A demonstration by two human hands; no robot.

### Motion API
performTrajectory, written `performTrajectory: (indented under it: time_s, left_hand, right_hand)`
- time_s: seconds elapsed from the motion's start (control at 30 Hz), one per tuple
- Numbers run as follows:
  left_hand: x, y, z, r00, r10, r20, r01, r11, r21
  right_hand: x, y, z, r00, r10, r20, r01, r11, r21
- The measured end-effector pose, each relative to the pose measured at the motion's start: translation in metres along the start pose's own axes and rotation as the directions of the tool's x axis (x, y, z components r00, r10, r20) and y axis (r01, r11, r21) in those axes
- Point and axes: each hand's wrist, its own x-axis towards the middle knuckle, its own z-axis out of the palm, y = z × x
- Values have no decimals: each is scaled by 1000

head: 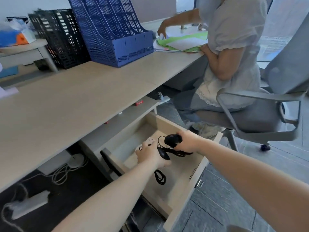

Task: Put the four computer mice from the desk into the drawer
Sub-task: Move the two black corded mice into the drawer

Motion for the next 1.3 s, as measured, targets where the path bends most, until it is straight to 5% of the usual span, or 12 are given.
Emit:
performTrajectory:
  time_s: [0.53,1.3]
  left_hand:
    - [0,-13,64,995,-22,97,28,998,-62]
    - [2,-16,62,993,-55,108,60,997,-46]
  right_hand:
    - [23,18,41,968,41,248,35,955,-293]
    - [29,18,47,986,-92,142,132,942,-308]
